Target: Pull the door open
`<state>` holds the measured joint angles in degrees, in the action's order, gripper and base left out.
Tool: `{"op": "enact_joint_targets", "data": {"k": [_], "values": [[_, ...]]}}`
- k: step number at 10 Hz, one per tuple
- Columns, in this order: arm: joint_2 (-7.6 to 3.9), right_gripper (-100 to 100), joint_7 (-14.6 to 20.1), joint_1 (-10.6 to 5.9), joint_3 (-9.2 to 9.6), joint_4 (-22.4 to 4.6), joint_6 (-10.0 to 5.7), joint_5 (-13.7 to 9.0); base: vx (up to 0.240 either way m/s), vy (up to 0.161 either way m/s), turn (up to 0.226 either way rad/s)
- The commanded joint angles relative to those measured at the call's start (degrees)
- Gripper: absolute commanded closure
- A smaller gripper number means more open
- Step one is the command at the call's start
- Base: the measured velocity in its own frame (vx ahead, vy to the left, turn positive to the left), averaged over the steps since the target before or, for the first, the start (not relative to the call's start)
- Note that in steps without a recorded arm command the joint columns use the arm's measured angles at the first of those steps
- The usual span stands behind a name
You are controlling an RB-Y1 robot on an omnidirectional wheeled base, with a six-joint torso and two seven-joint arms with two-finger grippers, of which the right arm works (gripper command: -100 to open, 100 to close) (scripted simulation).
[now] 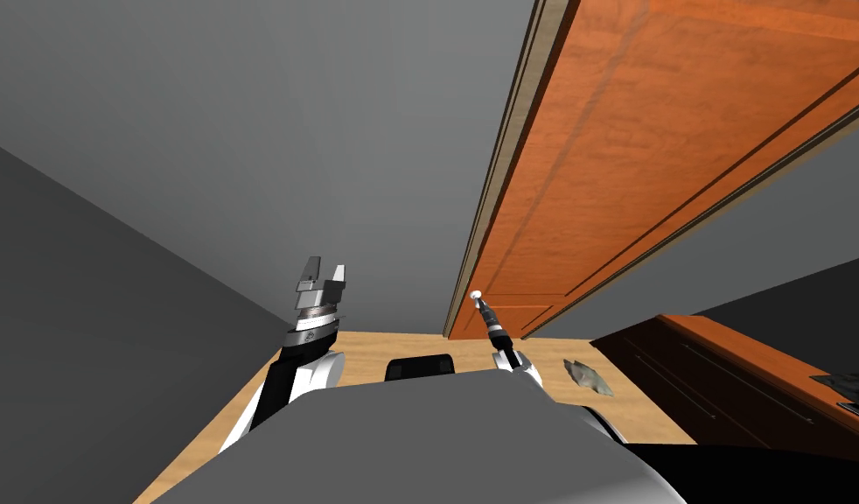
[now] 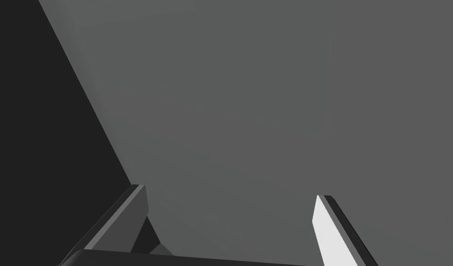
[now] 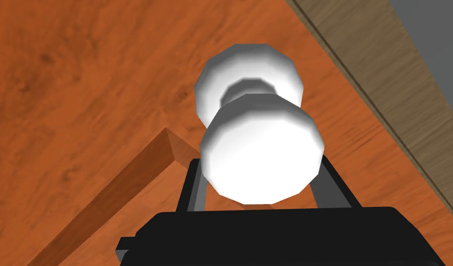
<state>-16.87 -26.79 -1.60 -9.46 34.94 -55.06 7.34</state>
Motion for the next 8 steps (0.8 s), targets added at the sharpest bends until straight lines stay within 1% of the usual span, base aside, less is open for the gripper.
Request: {"op": "enact_joint_targets", "data": {"k": [1,2,3,4,5,6,7,8], "values": [[0.44,100,2.8,-0.14,0.83,-0.3,0.1,-0.7,-0.032,-0.017,0.037],[0.39,100,4.4,-0.24,1.25,-0.4,0.2,-1.6,-0.05,-0.027,0.073],[0.39,100,5.1,-0.24,1.25,-0.4,0.2,-1.6,-0.037,-0.024,0.042],[0.33,100,7.1,-0.34,1.69,-0.4,0.29,-2.5,-0.034,-0.023,0.068],[0.33,100,7.5,-0.34,1.69,-0.4,0.29,-2.5,-0.033,-0.019,0.018],[0.28,100,9.7,-0.44,2.12,-0.5,0.39,-3.3,-0.042,-0.017,0.046],[0.22,100,11.2,-0.55,2.55,-0.5,0.49,-4.2,-0.048,-0.034,0.071],[0.22,100,12.2,-0.55,2.55,-0.5,0.49,-4.2,-0.041,-0.026,0.047]]}}
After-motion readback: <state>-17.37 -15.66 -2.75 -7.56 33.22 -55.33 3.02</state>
